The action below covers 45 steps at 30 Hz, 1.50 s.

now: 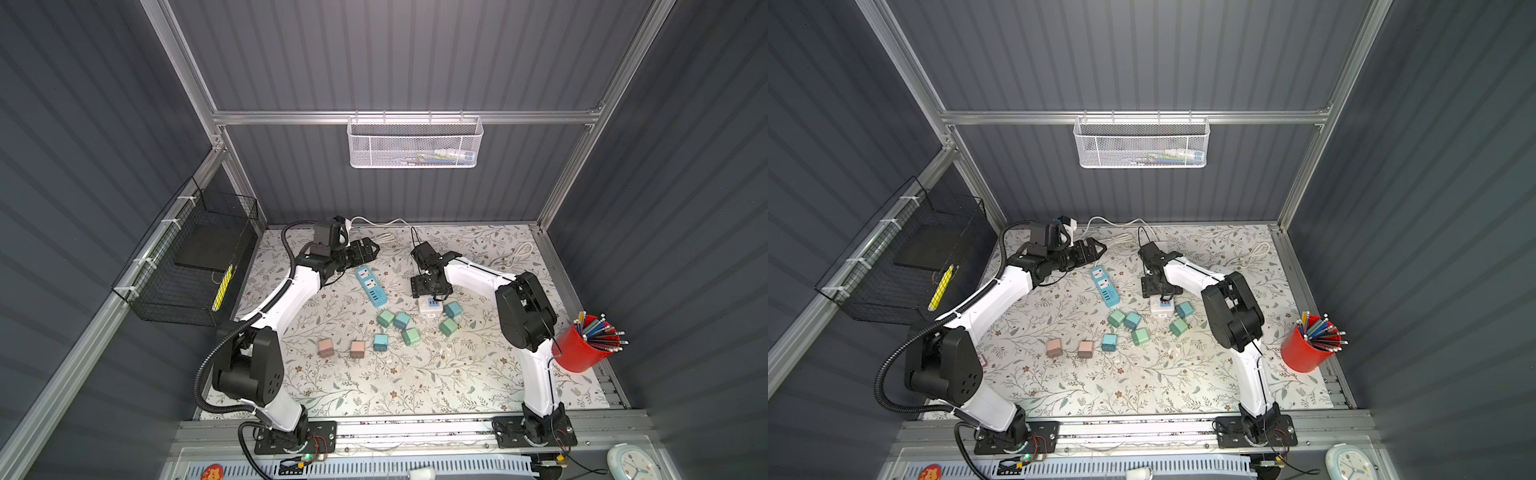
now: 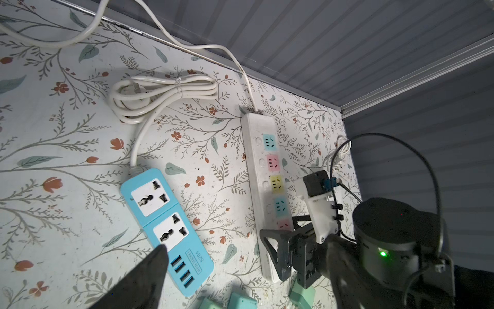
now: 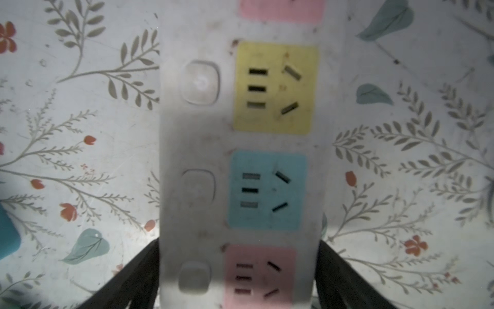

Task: Insert the plug

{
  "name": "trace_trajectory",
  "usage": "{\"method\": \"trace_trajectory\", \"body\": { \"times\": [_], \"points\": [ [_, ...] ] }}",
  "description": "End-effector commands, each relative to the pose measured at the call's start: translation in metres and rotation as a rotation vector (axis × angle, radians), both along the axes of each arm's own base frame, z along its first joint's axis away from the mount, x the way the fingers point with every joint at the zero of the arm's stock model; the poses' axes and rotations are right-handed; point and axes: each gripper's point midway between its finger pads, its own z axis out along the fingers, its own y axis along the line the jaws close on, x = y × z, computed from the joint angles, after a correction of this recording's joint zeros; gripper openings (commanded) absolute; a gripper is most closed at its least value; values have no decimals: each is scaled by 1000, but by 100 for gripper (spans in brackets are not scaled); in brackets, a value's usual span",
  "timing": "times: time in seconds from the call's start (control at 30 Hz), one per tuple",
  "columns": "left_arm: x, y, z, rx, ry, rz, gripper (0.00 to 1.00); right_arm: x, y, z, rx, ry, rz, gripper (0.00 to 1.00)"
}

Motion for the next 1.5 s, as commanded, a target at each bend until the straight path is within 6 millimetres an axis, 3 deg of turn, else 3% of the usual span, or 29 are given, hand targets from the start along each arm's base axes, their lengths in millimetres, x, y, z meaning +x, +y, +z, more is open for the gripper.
{"method": "trace_trajectory", "body": {
  "times": [0.0, 0.3, 0.87, 1.17, 1.33, 1.47],
  "points": [
    [-4, -1, 4, -7, -14, -11, 93, -13, 4, -10, 9, 36, 2, 82],
    [-4, 1, 4, 4, -16, -2, 93, -35, -2, -3, -21, 14, 1, 73],
    [-5, 0, 6, 6, -23, -10, 93, -129, -7, -9, -26, 87, 72, 77],
    [-5, 3, 4, 31, -30, -2, 94, -122, 6, 32, 39, 38, 113, 94],
    [-6, 5, 6, 51, -42, 10, 95, -118, -14, 70, -11, -47, 112, 95],
    [-6, 9, 5, 63, -58, 51, 93, -106, -46, 107, -52, -178, 47, 95]
  ]
}}
